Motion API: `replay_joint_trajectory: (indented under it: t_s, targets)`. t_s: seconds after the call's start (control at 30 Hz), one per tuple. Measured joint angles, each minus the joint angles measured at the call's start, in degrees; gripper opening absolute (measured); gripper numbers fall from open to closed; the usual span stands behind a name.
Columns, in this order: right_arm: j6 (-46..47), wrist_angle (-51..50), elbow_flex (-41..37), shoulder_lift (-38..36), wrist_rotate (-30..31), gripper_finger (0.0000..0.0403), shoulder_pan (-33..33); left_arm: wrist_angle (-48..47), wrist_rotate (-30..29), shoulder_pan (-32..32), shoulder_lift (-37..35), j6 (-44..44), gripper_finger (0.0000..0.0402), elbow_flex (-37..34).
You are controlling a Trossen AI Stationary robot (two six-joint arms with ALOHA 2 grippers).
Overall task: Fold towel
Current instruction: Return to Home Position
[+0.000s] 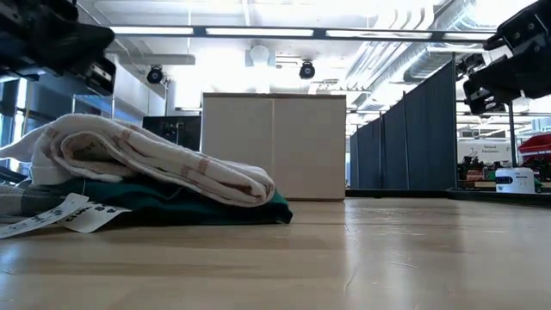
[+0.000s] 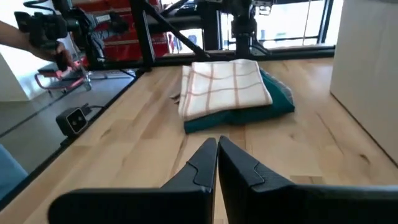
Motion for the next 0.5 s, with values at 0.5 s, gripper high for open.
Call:
replay_joint_trajectory:
  t_s: [0.5]
  targets:
    - [1.7, 11.6, -3.5, 1.5, 8.3, 0.0000, 0.0, -3.5, -1.9, 0.0, 0.1, -2.4, 0.0000, 0.0]
